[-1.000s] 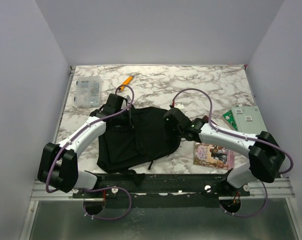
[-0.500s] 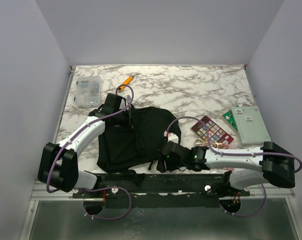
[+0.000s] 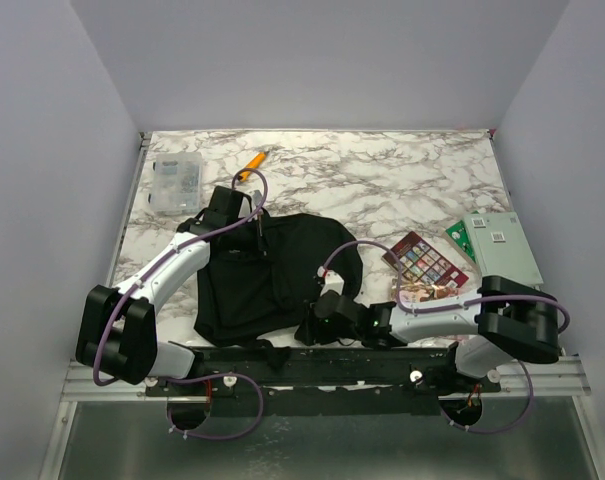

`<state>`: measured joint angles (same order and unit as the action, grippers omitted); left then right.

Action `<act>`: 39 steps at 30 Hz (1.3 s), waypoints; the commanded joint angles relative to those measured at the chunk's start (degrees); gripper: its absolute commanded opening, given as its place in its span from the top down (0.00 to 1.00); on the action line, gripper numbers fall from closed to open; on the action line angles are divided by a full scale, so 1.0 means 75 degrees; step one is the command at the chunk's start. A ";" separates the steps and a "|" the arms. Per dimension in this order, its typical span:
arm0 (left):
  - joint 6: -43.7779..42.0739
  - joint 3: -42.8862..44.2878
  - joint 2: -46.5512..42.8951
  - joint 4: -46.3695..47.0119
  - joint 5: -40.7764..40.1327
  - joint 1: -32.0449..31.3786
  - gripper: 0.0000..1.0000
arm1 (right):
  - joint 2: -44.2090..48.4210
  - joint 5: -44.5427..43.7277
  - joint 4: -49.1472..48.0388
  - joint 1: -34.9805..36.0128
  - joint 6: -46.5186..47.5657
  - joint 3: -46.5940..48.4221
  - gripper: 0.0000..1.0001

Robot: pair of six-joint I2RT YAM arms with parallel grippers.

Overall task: Pack the student bag
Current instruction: Unzip the student bag at the center of the board.

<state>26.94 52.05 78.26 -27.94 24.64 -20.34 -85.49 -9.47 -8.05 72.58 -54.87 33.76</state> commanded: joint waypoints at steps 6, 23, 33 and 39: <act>-0.0128 -0.0058 -0.0282 0.0225 0.0204 0.0029 1.00 | -0.0080 -0.1169 0.0134 0.0484 0.0007 0.0081 0.99; 0.2558 -0.1860 -0.3925 -0.0518 -0.1039 -0.1790 0.25 | 0.1100 -0.2097 0.2099 0.0486 0.0633 0.0164 0.99; 0.4645 -0.3475 -0.3282 0.1733 -0.1942 -0.2845 0.59 | 0.0792 -0.2974 0.4211 0.0489 0.0737 0.1197 0.99; 0.4158 -0.3202 -0.2178 0.1224 -0.2591 -0.2780 0.55 | 0.0749 -0.3670 0.5270 0.0495 -0.0016 0.1455 0.99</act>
<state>58.72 26.22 58.30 -19.31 11.14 -41.47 -79.81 -29.54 22.22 76.03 -50.72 42.98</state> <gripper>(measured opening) 0.440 0.007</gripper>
